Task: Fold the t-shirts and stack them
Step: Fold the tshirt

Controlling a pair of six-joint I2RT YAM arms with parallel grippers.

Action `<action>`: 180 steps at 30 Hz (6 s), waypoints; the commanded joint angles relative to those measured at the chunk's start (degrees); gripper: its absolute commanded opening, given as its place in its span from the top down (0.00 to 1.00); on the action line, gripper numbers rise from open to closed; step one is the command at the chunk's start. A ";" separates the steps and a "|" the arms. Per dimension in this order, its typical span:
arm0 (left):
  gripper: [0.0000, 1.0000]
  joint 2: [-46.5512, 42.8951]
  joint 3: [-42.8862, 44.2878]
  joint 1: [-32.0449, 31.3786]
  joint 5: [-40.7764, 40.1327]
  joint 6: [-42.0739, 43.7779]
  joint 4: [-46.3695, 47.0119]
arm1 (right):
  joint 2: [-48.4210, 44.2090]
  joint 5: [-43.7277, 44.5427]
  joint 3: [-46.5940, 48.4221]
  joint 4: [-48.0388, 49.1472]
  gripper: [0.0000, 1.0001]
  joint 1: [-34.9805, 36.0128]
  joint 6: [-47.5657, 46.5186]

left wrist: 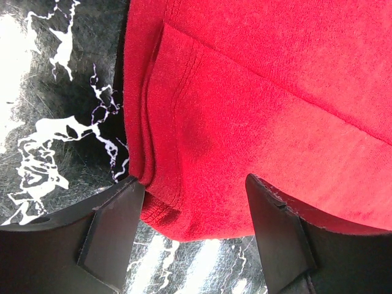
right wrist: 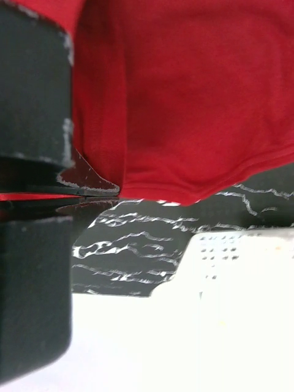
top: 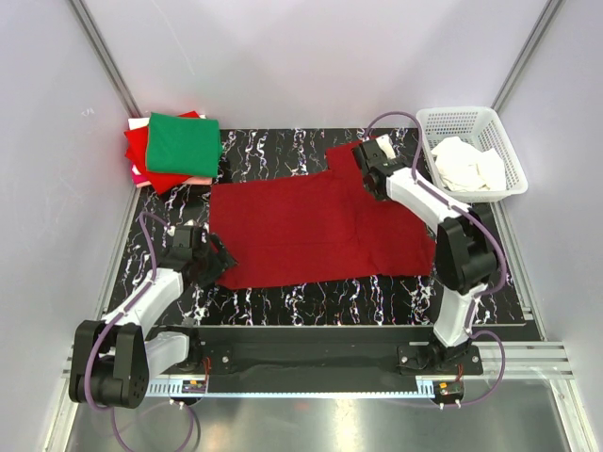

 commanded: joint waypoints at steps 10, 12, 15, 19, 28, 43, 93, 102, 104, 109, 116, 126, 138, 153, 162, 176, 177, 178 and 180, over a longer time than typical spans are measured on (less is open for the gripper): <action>0.27 -0.01 -0.88 -0.20 1.80 0.76 -0.22 | 12.44 -0.11 7.96 10.67 1.00 -5.99 -5.12; 0.27 0.25 -0.88 -0.20 1.80 0.85 -0.14 | 13.32 1.81 8.22 11.46 1.00 -6.25 -5.83; 0.28 0.69 -0.62 -0.20 1.80 0.76 -0.05 | 14.11 3.67 7.96 13.75 1.00 -6.78 -7.33; 0.28 -0.27 -0.53 -0.20 1.28 0.24 -0.66 | 15.95 4.55 8.66 13.41 1.00 -7.48 -6.19; 0.27 -11.78 1.49 -0.20 -2.41 -2.57 -8.74 | 18.43 4.55 17.80 -2.50 0.01 -9.50 7.26; 0.22 -21.72 5.62 -5.81 -3.11 -8.11 -19.73 | -39.73 -32.07 -32.69 9.23 0.02 -23.64 33.97; 1.00 -16.68 6.22 -9.95 -16.38 -11.62 -19.98 | -35.71 -54.51 -50.14 18.51 1.00 -41.23 37.76; 1.00 -23.20 8.70 -10.74 -13.15 -13.73 -29.40 | -46.00 -53.02 -47.32 5.85 1.00 -41.23 37.06; 1.00 -25.22 8.61 -10.74 -13.05 -14.44 -31.58 | -48.55 -52.06 -47.76 3.75 1.00 -41.23 37.50; 0.99 -30.32 10.10 -10.74 -13.49 -15.58 -39.66 | -50.31 -51.69 -47.77 0.75 1.00 -41.23 39.43; 0.92 -42.09 11.51 -10.92 -10.61 -14.89 -48.91 | -55.23 -57.58 -51.45 -3.73 1.00 -41.23 43.82; 0.34 -40.09 22.92 -11.09 -9.97 -8.74 -58.32 | -63.67 -59.88 -46.28 -10.15 0.01 -41.23 43.65; 0.01 -24.44 40.06 -11.09 -14.46 7.16 -42.71 | -31.60 -60.00 -9.23 -0.03 0.00 -24.20 32.79; 0.04 -28.56 27.07 -11.09 -20.18 19.48 -28.10 | 30.53 -65.32 50.67 -5.25 0.00 -17.33 21.14; 0.02 -33.67 24.08 -10.92 -21.23 18.61 -25.80 | 47.06 -60.14 65.61 0.21 0.12 -17.24 20.54; 0.03 -35.43 23.64 -10.92 -21.49 18.43 -25.45 | 55.86 -61.45 68.52 5.14 0.33 -15.40 21.50; 0.03 -35.60 23.64 -10.92 -21.58 18.43 -25.45 | 55.86 -61.98 68.08 5.31 0.37 -15.22 21.41; 0.03 -35.69 23.64 -10.92 -21.58 18.43 -25.54 | 55.68 -62.33 67.12 5.23 0.45 -14.78 21.50; 0.02 -35.87 23.64 -10.92 -21.66 18.34 -25.54 | 55.51 -61.55 65.89 5.58 0.51 -14.60 21.24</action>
